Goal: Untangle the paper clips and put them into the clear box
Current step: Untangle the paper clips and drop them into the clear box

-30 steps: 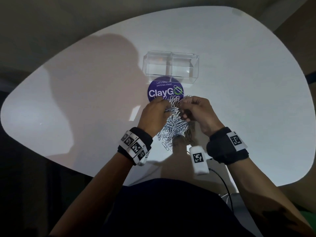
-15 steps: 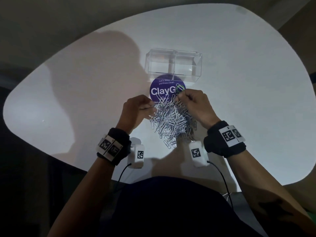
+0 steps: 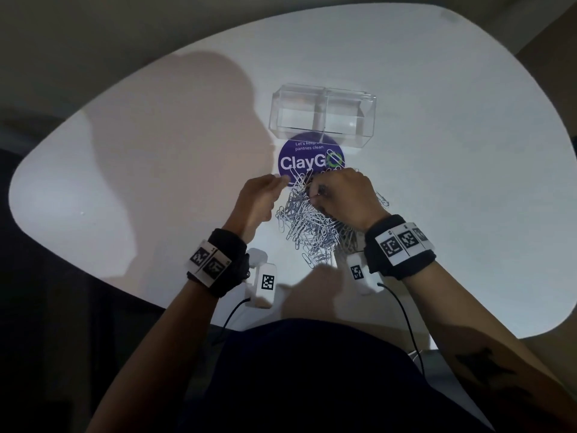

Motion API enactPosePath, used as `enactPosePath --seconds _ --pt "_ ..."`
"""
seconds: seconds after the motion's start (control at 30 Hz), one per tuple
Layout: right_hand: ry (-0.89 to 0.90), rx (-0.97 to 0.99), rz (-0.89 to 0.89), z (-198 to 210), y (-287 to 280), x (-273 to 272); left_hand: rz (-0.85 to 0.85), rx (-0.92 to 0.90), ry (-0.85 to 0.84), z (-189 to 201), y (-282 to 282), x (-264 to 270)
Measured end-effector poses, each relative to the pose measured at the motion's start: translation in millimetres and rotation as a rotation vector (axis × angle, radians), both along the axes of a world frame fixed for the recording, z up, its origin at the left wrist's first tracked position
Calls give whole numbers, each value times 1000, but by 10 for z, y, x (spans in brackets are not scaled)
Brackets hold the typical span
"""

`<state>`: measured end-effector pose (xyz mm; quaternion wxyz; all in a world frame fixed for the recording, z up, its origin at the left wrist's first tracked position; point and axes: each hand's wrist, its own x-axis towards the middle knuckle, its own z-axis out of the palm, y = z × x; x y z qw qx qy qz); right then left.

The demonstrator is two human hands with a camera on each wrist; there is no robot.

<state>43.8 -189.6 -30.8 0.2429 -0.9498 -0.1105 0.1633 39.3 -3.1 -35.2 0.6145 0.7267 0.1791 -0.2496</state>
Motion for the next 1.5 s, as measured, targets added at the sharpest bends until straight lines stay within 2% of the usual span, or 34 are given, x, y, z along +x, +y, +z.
enactPosePath --seconds 0.1,0.2,0.33,0.47,0.57,0.7,0.77,0.83,0.9,1.03,1.13,1.2,1.27,1.43,1.5 --pt "48 154 -130 -19 -83 0 -250 419 -323 -79 -27 -21" --pt "31 312 -222 -16 -174 -20 -427 623 -525 -112 -28 -58" --pt "132 561 -407 39 -239 -51 -579 759 -729 -188 -56 -96" --pt "274 786 -594 138 -213 -50 -694 823 -747 -252 -71 -78" --pt "393 907 -679 197 -220 -42 -684 781 -728 -260 -74 -60" --pt "446 896 -723 154 -238 -28 -571 645 -601 -238 12 -57" --pt "482 914 -744 135 -240 -21 -446 452 -472 -196 63 -63" --pt "529 954 -758 161 -221 -11 -247 156 -211 -119 84 -44" --pt "590 1025 -790 207 -191 7 -165 -91 -48 -26 113 -9" --pt "678 1136 -773 346 -126 111 -152 -318 -3 158 131 86" --pt "615 1128 -706 484 -72 293 -74 -365 -3 302 77 267" --pt "532 1059 -645 588 -29 466 -51 -310 -26 411 23 447" --pt "473 959 -588 683 22 679 -68 -177 -88 517 -51 648" --pt "304 593 -514 674 197 1176 -289 456 -452 517 -251 1164" --pt "244 475 -468 618 250 1270 -379 571 -551 457 -302 1304"
